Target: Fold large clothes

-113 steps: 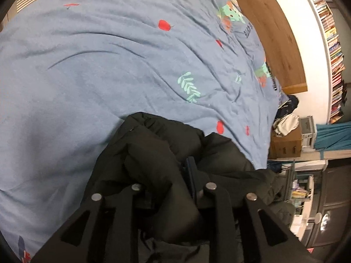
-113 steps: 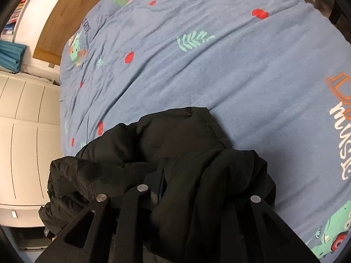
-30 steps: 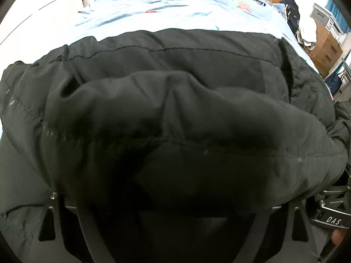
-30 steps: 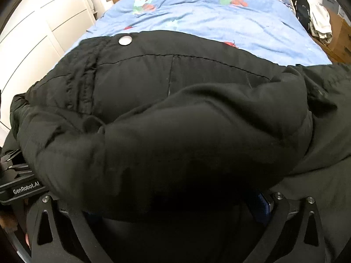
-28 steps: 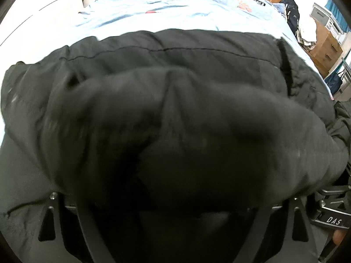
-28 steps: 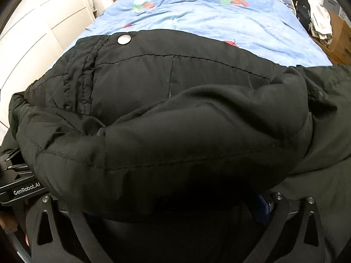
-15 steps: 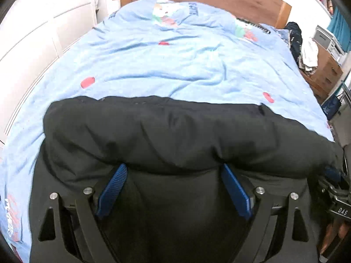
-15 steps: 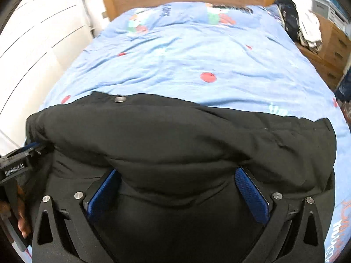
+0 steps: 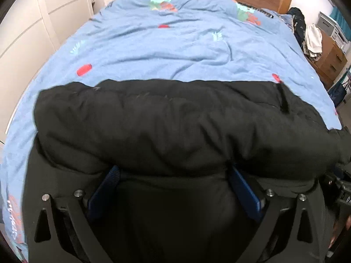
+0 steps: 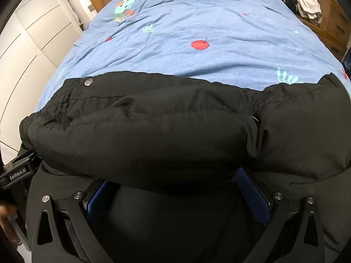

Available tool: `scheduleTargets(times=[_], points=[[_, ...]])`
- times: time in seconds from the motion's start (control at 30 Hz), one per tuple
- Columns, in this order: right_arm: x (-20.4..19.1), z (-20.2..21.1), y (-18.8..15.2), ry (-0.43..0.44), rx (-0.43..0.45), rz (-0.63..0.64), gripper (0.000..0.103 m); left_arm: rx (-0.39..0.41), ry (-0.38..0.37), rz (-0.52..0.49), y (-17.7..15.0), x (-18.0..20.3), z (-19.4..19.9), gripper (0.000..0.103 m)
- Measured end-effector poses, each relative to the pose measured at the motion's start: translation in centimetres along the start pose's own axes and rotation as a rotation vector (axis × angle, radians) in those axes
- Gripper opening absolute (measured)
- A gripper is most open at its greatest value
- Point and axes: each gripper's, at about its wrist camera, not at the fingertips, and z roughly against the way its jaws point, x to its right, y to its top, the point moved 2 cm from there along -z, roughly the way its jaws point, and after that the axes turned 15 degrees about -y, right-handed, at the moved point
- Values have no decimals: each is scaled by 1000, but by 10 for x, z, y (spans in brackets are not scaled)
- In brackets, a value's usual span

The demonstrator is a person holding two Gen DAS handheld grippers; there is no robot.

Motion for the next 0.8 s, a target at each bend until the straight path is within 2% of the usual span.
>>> scheduleTargets(times=[0.07,0.13,0.33,0.5,0.8], points=[[1,15,-4,-17,12,8,102,17,2,-28,-5,3,15,99],[3,37,-14,-25,41,19,102,68,9,-58,-15,5,39,99],[7,79,-47,-42,91,45,102,139,6,-53,-46,-7,83,99],[9,77,-67,-62,76,49,102,98,16,-21,-69,-29,72,100],[5,55,-84,-71,91,37,102,113,9,-8,-89,-38,61,100]])
